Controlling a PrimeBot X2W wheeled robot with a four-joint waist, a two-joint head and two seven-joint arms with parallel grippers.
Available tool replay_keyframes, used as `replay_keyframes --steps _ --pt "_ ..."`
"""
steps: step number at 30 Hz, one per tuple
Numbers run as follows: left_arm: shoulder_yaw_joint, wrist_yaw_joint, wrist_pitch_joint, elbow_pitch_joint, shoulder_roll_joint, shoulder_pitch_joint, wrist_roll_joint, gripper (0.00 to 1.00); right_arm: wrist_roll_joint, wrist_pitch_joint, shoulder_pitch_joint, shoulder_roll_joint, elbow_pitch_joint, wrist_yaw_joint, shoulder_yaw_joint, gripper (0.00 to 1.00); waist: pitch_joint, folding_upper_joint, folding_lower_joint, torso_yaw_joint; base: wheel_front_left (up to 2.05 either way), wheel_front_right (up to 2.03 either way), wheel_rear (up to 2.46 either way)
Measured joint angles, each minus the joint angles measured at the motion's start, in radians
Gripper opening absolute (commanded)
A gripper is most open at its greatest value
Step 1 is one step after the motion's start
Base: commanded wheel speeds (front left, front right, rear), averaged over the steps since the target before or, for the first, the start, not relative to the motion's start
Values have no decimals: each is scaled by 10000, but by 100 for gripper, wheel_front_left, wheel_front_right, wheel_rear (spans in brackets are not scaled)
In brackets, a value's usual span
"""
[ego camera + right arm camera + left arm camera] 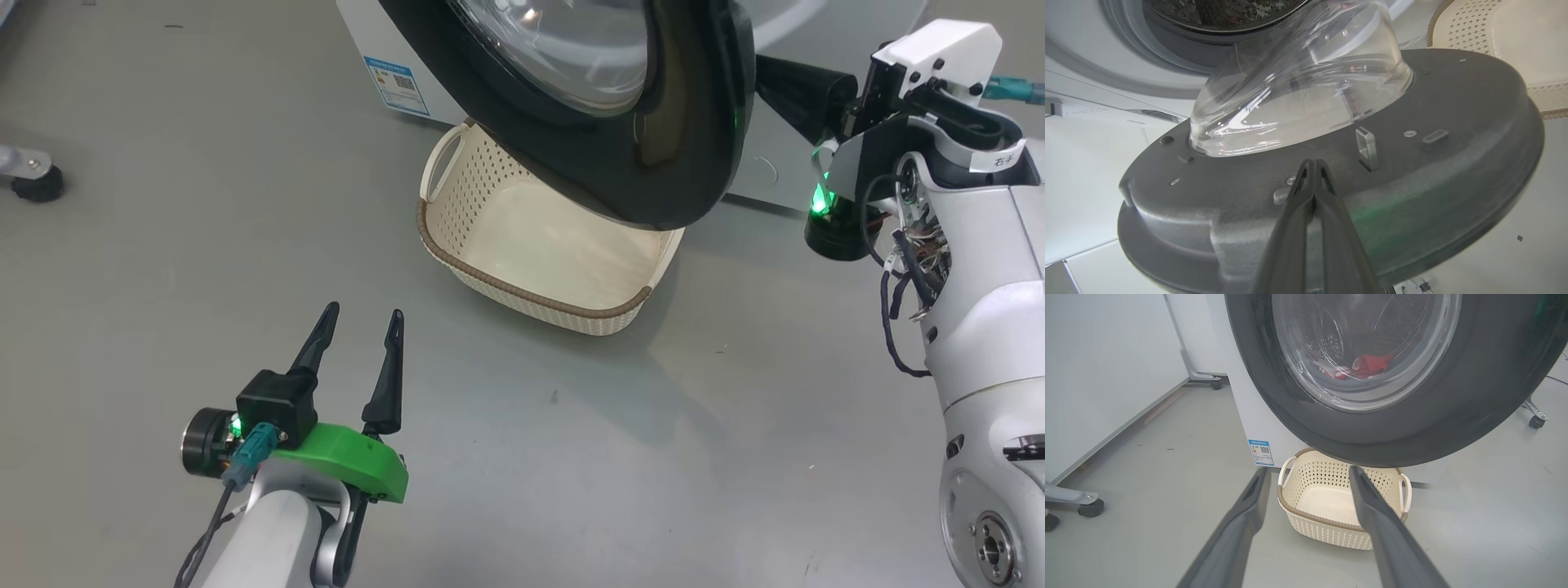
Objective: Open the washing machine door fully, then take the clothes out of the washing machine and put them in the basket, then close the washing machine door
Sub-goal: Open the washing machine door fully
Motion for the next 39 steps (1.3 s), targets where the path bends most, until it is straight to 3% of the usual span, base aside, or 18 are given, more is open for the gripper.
replay_keyframes --steps 21,39 --pt "4 4 -2 23 2 96 142 100 1854 468 455 -2 194 -2 1839 0 -440 0 0 1 0 0 0" --pt "15 13 -2 2 4 209 282 100 3591 504 1014 6 -556 -2 3919 0 -587 0 0 118 0 0 0"
